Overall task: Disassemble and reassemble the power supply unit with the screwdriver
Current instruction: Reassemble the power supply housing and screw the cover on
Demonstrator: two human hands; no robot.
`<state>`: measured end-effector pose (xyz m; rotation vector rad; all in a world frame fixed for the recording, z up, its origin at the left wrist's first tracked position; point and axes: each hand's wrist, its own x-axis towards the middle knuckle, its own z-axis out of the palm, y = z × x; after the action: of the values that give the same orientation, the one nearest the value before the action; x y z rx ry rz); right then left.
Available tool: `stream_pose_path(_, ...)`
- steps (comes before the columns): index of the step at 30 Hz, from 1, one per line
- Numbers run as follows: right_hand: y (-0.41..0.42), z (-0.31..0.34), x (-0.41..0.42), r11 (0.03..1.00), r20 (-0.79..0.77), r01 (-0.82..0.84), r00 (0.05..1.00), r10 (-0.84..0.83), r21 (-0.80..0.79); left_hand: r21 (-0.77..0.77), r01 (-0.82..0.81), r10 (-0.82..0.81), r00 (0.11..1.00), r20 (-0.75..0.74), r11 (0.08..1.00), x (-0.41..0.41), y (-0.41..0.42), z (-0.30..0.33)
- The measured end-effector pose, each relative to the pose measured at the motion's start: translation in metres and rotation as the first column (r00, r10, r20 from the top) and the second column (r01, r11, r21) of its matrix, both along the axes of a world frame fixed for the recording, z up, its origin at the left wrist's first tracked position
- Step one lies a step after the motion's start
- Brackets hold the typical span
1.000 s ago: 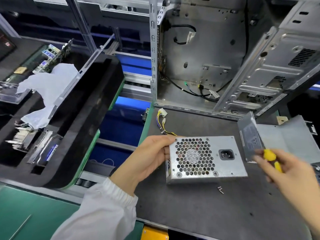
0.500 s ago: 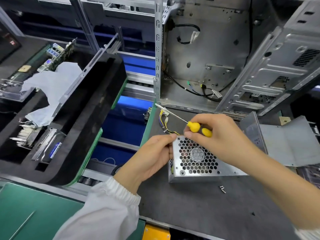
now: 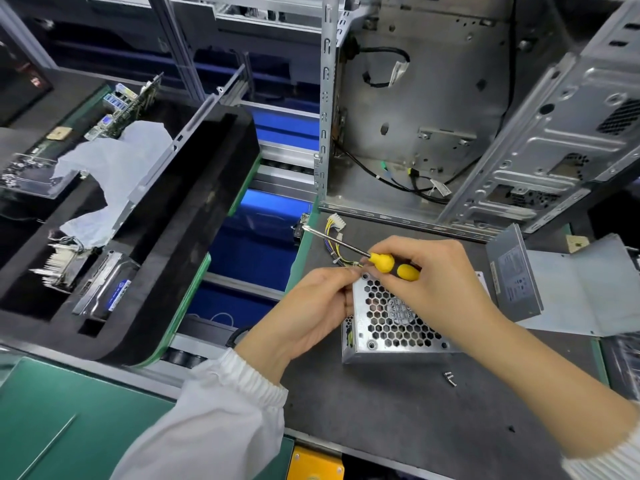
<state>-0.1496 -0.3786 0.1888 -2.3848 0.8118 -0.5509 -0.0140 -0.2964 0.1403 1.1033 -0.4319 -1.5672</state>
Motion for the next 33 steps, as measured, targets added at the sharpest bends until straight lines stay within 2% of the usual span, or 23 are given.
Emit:
stream_pose_path(3,0.000,0.002,0.003,0.999,-0.031,-0.045,0.999,0.045,-0.016,0.007,-0.031,0.031,0.999,0.012,0.999,-0.003,-0.001,0.000)
stream_pose_path(7,-0.020,0.013,0.002,0.993,-0.109,0.009,0.994,0.004,0.119,0.024,0.047,-0.049,0.997,0.063,0.999,0.002,-0.002,0.000)
stream_pose_path(9,-0.039,0.022,-0.012,0.984,-0.072,0.102,0.993,-0.093,0.143,0.013,0.079,-0.080,0.994,0.069,0.997,0.004,-0.002,0.001)
stream_pose_path(12,-0.045,0.030,-0.053,0.967,0.012,0.253,0.967,-0.253,-0.003,0.013,0.077,-0.078,0.996,0.042,0.997,0.004,-0.002,0.000)
stream_pose_path(15,-0.014,0.000,-0.104,0.916,0.094,0.400,0.911,-0.401,0.038,0.009,0.078,-0.079,0.996,0.050,0.997,0.004,-0.003,-0.002)
stream_pose_path(17,0.013,-0.038,-0.133,0.888,0.086,0.455,0.884,-0.459,0.064,0.005,0.076,-0.077,0.996,0.049,0.997,0.004,-0.004,-0.003)
stream_pose_path(21,0.047,-0.106,-0.164,0.936,-0.072,0.349,0.935,-0.346,0.043,0.007,0.058,-0.058,0.998,0.032,0.998,0.002,-0.004,-0.004)
stream_pose_path(24,0.047,-0.125,-0.162,0.963,-0.158,0.268,0.950,-0.270,-0.033,0.008,0.053,-0.054,0.998,0.033,0.999,0.001,-0.003,-0.004)
stream_pose_path(27,0.042,-0.125,-0.160,0.973,-0.225,0.187,0.951,-0.213,-0.133,0.014,0.040,-0.040,0.999,0.031,0.999,0.000,-0.001,-0.003)
stream_pose_path(30,0.048,-0.113,-0.160,0.982,-0.250,0.129,0.955,-0.161,-0.138,0.018,0.022,-0.023,0.999,0.024,1.000,-0.003,0.000,-0.002)
stream_pose_path(33,0.059,-0.077,-0.157,0.991,-0.154,0.108,0.981,-0.119,-0.082,0.027,0.021,-0.022,1.000,0.018,0.999,-0.003,-0.001,-0.001)
